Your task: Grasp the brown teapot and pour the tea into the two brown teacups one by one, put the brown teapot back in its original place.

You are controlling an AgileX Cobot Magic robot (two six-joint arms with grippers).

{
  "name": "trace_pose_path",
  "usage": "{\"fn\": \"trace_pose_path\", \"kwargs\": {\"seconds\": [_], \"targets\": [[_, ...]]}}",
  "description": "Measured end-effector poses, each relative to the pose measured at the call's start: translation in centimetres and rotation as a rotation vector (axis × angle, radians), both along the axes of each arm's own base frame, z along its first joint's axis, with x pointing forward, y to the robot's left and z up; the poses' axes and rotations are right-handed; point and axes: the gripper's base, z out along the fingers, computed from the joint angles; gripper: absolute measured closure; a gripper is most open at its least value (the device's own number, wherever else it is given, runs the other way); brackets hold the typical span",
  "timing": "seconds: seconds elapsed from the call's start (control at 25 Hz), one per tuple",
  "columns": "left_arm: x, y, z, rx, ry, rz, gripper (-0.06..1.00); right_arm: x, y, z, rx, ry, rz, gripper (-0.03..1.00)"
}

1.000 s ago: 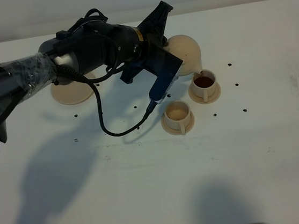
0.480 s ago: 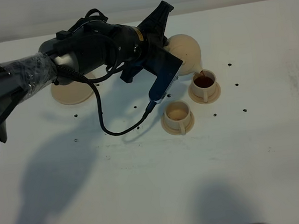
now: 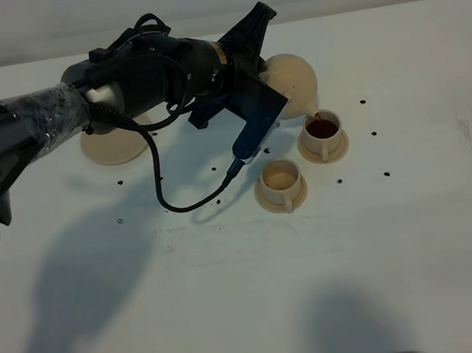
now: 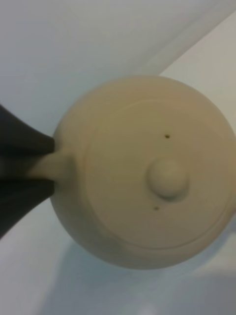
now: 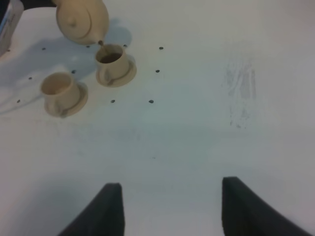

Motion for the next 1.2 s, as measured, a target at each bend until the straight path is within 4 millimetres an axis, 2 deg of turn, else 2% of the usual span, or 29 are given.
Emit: {"fn": "trace_pose_path", "kwargs": {"seconds": [1.2], "targets": [[0.09,-0.07,0.16,0.06,-0.064,-0.062,0.78,0.0,0.0,0.0,0.0,0.0,0.0,0.53]]}}
